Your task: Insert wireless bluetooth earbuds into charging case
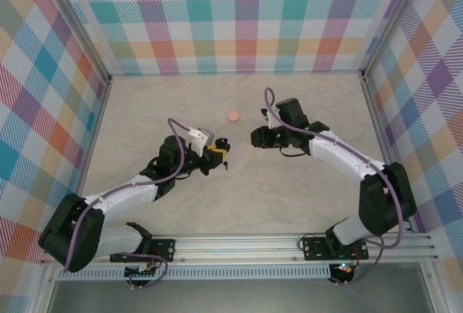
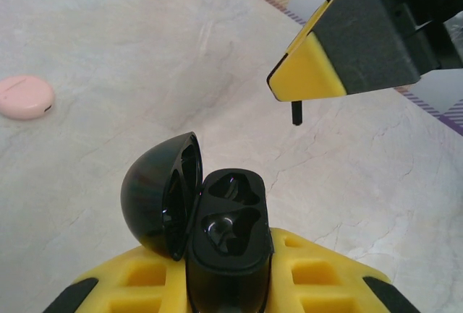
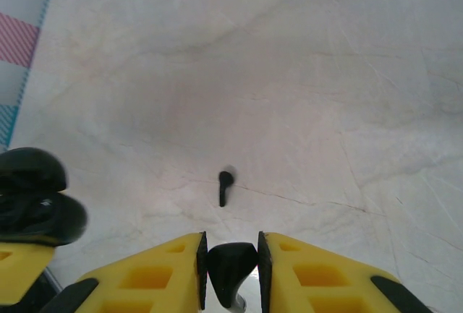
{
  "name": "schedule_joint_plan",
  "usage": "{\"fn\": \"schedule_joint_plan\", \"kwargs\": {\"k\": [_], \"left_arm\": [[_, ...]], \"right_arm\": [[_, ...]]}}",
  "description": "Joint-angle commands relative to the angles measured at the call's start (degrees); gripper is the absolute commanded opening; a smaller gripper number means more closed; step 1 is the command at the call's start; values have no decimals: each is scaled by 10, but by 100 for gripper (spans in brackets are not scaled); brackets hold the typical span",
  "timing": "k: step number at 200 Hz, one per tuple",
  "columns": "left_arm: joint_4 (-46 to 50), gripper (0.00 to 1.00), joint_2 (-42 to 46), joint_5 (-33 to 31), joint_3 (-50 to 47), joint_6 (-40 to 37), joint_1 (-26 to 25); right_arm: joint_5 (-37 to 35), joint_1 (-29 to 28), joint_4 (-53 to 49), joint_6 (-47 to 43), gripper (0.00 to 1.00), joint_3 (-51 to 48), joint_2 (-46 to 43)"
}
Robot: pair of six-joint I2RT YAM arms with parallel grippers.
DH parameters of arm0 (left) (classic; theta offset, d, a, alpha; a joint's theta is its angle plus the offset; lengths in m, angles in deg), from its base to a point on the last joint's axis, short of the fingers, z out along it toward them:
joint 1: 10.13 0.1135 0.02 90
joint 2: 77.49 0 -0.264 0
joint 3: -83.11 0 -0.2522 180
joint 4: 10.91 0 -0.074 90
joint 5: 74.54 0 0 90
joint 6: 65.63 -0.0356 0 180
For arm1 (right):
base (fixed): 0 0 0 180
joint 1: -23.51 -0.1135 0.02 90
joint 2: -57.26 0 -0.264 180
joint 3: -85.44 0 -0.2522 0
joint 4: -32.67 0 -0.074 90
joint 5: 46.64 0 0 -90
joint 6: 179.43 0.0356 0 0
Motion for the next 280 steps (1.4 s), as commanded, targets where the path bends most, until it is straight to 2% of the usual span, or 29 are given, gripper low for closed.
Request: {"fn": "schedule_joint_plan", "kwargs": {"k": [1,76,157,280], "left_arm": [[-68,22,-5,19,-11,-16,-9],[-143,22,-10,33,-28,-19,-13],[-157,21,-4,28,-17,-3,-32],[-152,21,-4,21,-4,18,-39]], "right_arm": [[32,1,46,8,28,-10,-36],[25,-31,121,22,29,-33,-104],[-1,-80,154,30,29,-12,-97],[-8,-100,161,30,29,-1,-77]]}}
